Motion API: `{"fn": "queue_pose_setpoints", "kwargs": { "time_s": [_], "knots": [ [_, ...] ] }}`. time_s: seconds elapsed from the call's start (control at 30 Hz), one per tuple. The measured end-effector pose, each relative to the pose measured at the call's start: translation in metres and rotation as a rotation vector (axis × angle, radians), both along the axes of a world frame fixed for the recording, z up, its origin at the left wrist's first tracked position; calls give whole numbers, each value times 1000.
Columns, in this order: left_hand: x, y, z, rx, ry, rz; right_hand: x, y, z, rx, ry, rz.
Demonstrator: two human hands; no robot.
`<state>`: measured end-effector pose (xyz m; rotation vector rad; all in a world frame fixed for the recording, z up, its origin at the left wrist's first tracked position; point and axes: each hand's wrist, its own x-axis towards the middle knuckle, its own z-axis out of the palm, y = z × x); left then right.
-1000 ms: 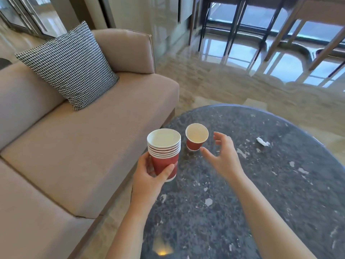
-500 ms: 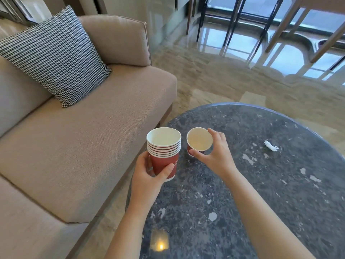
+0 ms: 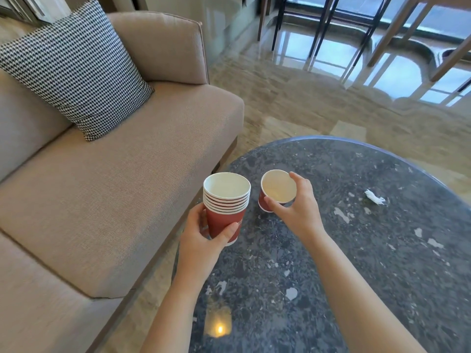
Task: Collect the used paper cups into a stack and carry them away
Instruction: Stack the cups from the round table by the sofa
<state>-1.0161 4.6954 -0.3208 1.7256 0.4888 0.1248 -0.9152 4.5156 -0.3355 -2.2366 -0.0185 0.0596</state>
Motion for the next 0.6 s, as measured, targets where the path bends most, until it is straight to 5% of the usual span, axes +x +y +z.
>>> {"fn": "queue_pose_setpoints", "kwargs": {
  "time_s": [0.6],
  "knots": [
    [-57, 0, 29, 192, -116, -142, -87, -42, 66, 276, -99, -123]
  ]
}}
